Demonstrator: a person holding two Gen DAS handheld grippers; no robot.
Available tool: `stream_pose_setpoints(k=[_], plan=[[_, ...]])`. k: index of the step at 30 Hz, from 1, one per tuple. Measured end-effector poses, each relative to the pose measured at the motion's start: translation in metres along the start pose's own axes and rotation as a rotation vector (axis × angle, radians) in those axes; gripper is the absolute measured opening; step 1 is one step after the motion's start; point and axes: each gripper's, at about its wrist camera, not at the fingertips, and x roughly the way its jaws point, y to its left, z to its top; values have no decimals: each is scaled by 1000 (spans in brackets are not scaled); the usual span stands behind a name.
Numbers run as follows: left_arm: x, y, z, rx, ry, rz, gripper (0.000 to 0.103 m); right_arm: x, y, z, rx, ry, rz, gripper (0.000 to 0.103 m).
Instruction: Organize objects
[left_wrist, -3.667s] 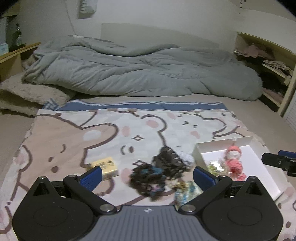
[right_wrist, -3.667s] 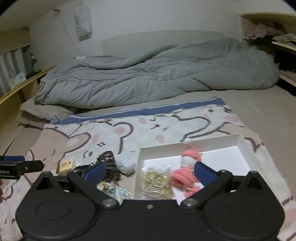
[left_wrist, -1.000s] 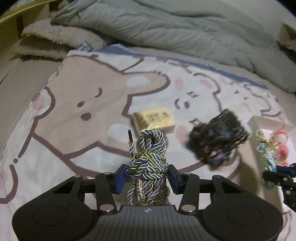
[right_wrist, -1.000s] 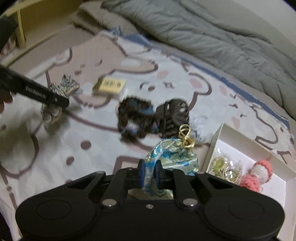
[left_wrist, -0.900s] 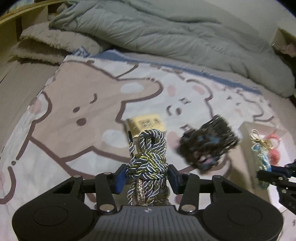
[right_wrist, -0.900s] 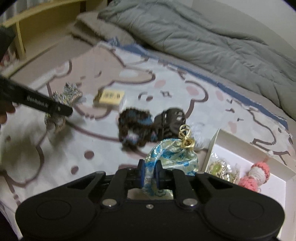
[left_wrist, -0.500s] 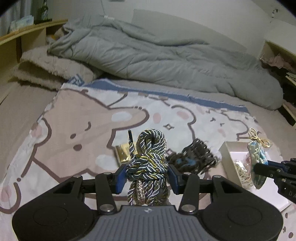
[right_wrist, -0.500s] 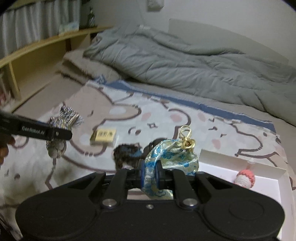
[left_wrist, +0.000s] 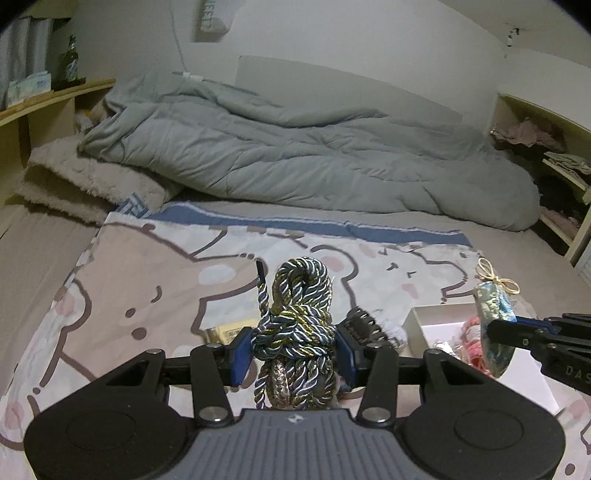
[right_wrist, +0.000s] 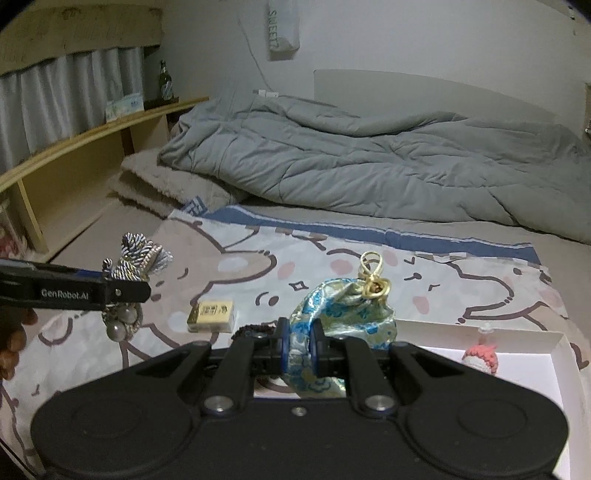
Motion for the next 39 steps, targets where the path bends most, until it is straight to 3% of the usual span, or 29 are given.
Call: stream_pose_setpoints(k=[8,22,39], plan=[[0,-25,5,25,-21,-41,48,-13,-11,0,27,-30,-1,11],[29,-90,-1,30,41,-196,48,-33,-75,-21,121,-18,-120,11],[90,-159,-43,-53,229,-394,48,-32,-136,-68,174,108,-230,11]])
